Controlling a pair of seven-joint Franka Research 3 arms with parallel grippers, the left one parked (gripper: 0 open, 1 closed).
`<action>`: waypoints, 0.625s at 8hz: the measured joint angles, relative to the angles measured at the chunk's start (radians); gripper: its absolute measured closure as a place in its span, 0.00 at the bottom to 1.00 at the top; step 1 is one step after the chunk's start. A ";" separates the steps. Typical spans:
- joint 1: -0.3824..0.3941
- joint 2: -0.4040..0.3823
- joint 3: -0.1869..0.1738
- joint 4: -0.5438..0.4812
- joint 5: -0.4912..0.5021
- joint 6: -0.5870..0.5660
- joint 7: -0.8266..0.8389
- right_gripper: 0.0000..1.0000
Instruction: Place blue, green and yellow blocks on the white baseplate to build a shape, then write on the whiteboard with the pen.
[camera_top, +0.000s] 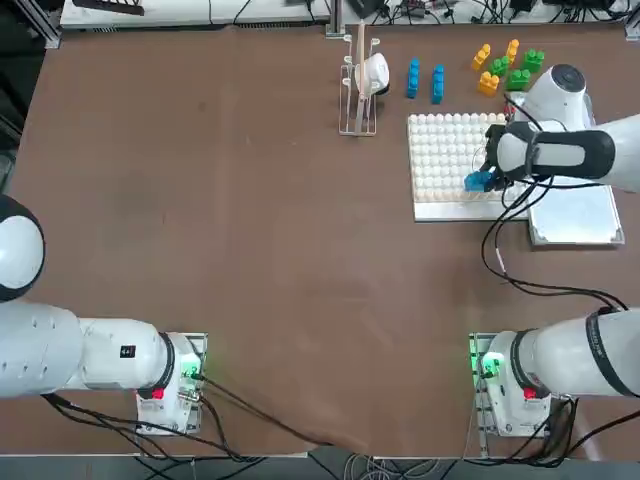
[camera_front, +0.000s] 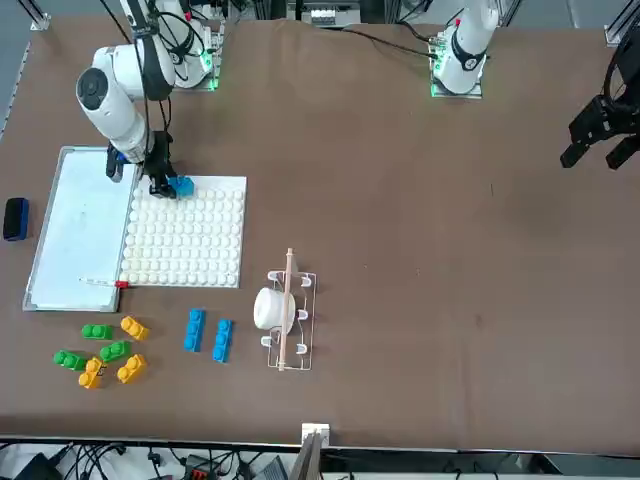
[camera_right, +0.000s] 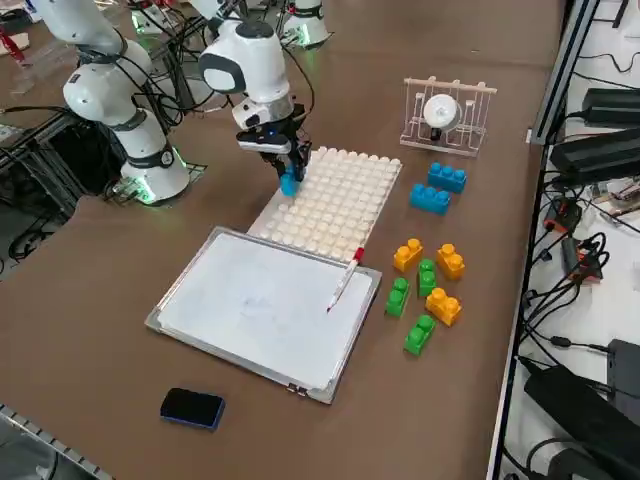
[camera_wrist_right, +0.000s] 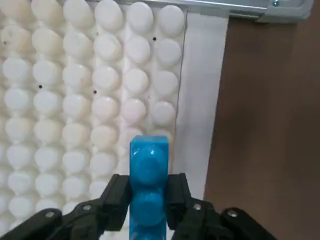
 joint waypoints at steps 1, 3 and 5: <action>0.000 0.009 0.000 -0.001 0.000 0.007 0.011 0.59; 0.000 0.023 0.000 -0.002 0.000 0.019 0.032 0.59; 0.000 0.027 0.000 -0.002 0.000 0.030 0.054 0.59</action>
